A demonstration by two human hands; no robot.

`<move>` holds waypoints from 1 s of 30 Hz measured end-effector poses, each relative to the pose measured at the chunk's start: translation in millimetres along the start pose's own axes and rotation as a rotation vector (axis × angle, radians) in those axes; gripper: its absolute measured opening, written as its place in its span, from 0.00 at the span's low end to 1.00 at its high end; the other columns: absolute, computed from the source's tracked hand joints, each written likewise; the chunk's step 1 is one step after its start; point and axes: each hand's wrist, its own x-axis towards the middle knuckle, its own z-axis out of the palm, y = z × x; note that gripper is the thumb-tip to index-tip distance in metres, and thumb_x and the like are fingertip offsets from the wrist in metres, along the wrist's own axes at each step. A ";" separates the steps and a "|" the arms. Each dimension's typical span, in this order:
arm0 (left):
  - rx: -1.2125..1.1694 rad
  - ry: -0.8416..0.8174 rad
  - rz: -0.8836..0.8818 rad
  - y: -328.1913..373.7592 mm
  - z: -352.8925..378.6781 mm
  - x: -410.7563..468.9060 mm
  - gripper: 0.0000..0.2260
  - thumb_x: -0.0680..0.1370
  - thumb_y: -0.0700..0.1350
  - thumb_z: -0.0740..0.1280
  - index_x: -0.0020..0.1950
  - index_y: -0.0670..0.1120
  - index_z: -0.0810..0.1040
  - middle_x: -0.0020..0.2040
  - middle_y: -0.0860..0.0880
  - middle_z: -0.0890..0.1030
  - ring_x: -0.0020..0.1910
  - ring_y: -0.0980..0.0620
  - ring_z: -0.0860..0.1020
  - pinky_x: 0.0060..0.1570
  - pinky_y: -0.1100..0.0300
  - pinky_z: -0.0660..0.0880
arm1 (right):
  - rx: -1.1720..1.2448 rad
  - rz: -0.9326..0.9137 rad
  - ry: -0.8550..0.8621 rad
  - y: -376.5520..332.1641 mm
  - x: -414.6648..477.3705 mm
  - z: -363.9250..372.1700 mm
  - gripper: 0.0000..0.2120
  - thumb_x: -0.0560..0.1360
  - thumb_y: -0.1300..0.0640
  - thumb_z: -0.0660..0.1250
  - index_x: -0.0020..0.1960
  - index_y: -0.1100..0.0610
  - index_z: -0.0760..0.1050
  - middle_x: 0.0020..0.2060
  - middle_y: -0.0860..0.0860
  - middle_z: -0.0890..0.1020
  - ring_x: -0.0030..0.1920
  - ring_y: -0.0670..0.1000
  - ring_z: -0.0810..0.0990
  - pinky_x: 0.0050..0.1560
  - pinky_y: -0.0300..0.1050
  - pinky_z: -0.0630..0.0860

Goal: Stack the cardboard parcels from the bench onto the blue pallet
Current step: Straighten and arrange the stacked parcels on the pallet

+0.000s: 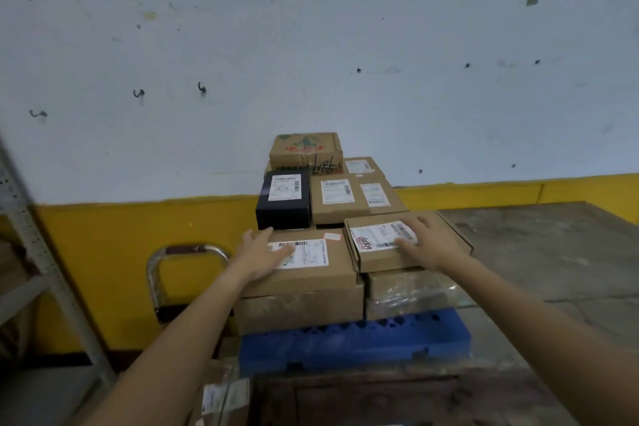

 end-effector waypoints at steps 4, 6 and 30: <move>0.141 -0.077 0.073 -11.5 9.4 -18.1 0.44 0.64 0.74 0.65 0.75 0.59 0.56 0.78 0.46 0.48 0.76 0.41 0.49 0.73 0.42 0.53 | -0.067 0.114 0.089 24.4 -23.1 -9.2 0.30 0.75 0.36 0.56 0.74 0.45 0.58 0.75 0.54 0.57 0.74 0.59 0.56 0.72 0.59 0.55; 0.269 -0.076 0.065 -17.5 21.5 -24.6 0.47 0.60 0.77 0.63 0.75 0.63 0.53 0.78 0.49 0.44 0.76 0.42 0.45 0.71 0.36 0.47 | 0.000 0.181 0.084 34.0 -27.5 -12.5 0.31 0.74 0.35 0.58 0.73 0.45 0.59 0.75 0.56 0.56 0.73 0.61 0.58 0.72 0.60 0.57; 0.288 0.155 0.043 -16.9 53.3 -35.9 0.33 0.70 0.70 0.61 0.72 0.64 0.55 0.78 0.54 0.48 0.76 0.47 0.43 0.68 0.36 0.54 | 0.514 0.268 0.029 45.5 -19.6 4.3 0.34 0.75 0.43 0.63 0.75 0.53 0.56 0.72 0.57 0.52 0.68 0.62 0.64 0.69 0.56 0.62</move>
